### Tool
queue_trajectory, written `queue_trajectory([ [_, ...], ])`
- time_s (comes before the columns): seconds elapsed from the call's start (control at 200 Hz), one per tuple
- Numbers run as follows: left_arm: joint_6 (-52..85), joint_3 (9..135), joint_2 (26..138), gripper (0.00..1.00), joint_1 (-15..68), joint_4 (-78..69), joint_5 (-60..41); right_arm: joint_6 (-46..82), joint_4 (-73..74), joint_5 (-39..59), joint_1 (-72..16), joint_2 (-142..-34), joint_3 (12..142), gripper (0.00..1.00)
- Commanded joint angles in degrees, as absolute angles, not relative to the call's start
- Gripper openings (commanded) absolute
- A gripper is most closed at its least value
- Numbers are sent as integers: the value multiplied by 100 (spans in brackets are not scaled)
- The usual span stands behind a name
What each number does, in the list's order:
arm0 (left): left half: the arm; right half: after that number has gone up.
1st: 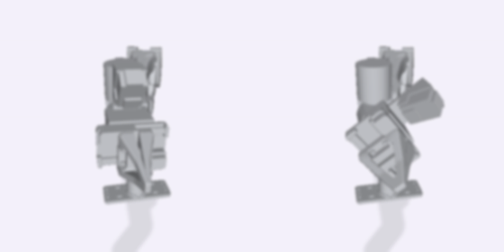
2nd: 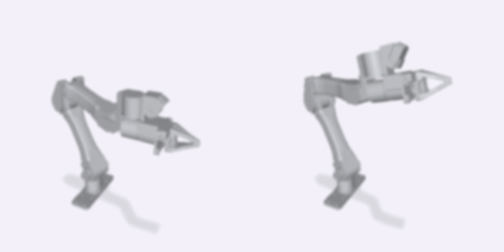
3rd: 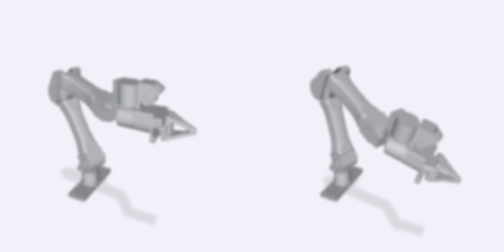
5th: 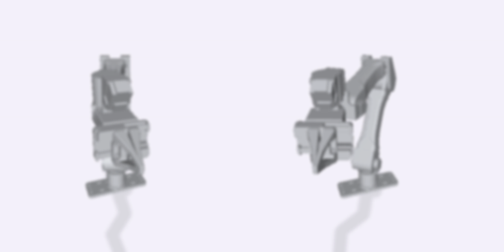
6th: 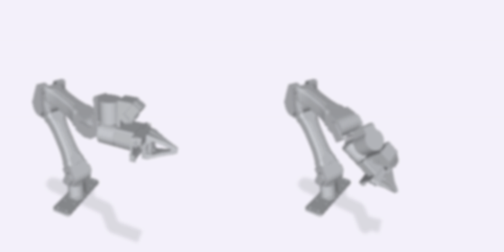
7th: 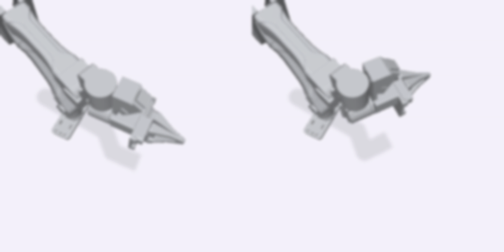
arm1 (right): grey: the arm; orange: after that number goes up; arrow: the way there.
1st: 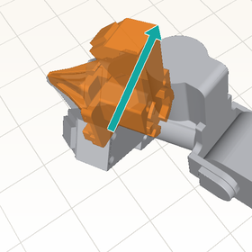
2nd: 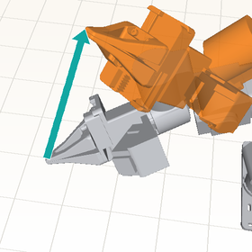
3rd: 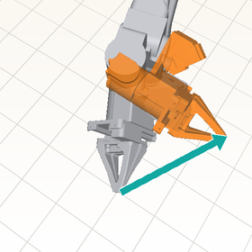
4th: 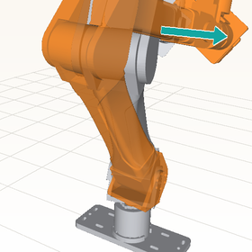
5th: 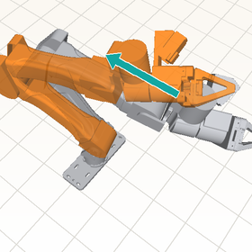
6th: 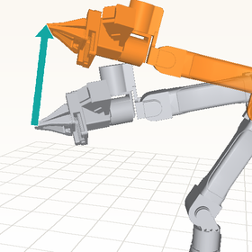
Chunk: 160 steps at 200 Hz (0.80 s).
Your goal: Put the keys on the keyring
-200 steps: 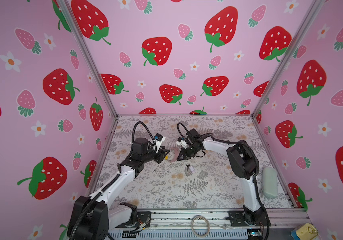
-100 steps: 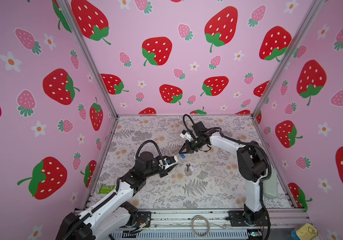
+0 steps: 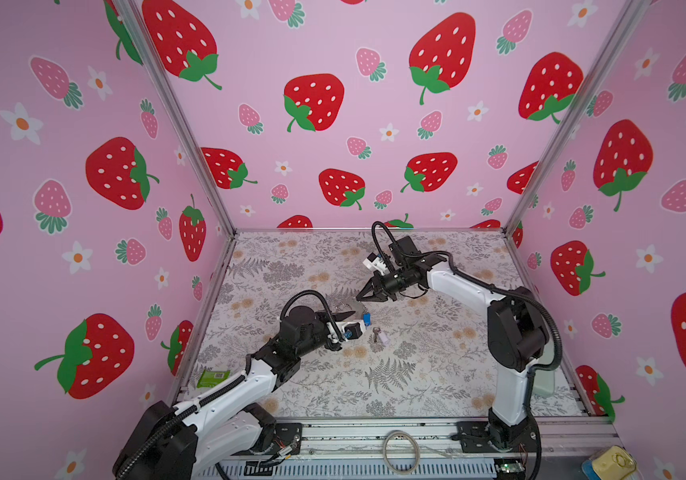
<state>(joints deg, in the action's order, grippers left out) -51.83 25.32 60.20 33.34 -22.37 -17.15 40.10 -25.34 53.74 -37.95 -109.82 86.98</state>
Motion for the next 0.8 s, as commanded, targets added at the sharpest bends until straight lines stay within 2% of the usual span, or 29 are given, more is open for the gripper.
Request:
queue_trajectory([
  [0.0, -5598, 2556, 6106, 33, 3343, -2574, -1589, 4655, -2176, 5669, -3761, -10707, 8495, 7],
  [0.31, -5264, 2733, 6441, 33, 3270, -3252, -1351, 4794, -2241, 5694, -3762, -10541, 8464, 7],
  [0.58, -5063, 2817, 6247, 30, 2990, -3028, -2091, 4919, -2239, 5795, -3762, -10524, 8437, 7],
  [0.795, -5044, 2904, 6418, 30, 2906, -3052, -2122, 4997, -2248, 5818, -3762, -10446, 8396, 7],
])
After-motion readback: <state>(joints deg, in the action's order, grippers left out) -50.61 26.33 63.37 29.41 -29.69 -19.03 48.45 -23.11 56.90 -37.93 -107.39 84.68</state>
